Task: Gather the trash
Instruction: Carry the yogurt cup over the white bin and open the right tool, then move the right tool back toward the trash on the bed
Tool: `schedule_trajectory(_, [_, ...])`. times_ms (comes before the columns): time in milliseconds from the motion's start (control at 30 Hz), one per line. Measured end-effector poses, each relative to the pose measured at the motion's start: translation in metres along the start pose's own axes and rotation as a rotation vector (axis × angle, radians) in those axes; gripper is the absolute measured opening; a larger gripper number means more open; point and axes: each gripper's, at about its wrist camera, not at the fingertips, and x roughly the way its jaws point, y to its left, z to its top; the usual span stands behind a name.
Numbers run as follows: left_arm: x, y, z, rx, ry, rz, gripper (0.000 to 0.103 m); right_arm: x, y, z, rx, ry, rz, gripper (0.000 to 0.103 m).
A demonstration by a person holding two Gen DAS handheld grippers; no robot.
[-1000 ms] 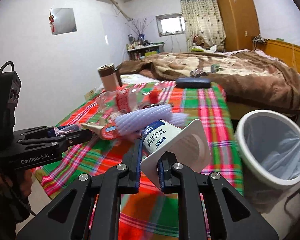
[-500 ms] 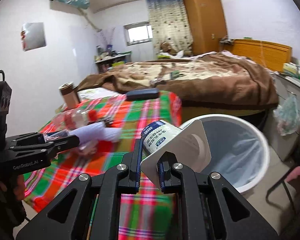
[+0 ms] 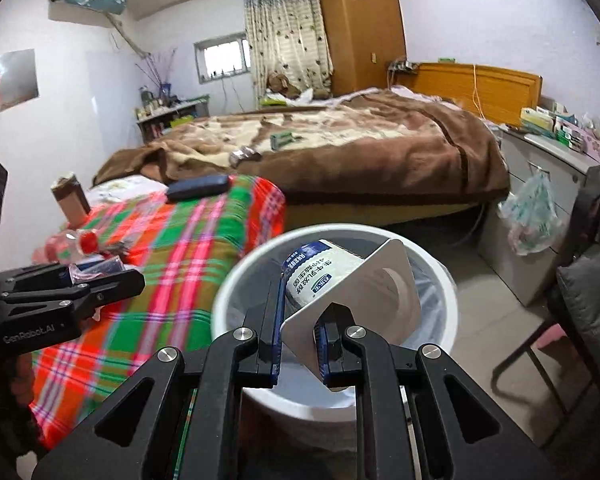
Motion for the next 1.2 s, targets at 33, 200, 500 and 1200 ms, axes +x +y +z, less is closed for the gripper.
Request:
schedule_trajectory(33, [0.008, -0.005, 0.002, 0.006, 0.013, -0.016, 0.044, 0.005, -0.003, -0.002, 0.001, 0.010, -0.014, 0.014])
schedule_trajectory(200, [0.036, -0.022, 0.009, 0.027, 0.052, -0.040, 0.044, 0.019, -0.022, -0.001, 0.008, 0.065, -0.023, 0.014])
schedule_trajectory(500, [0.073, -0.036, 0.017, 0.035, 0.109, -0.056, 0.044, 0.032, -0.037, -0.001, -0.042, 0.165, -0.059, 0.014])
schedule_trajectory(1200, [0.032, -0.016, 0.011, 0.001, 0.040, -0.018, 0.051, 0.012, -0.034, 0.002, -0.005, 0.140, -0.030, 0.059])
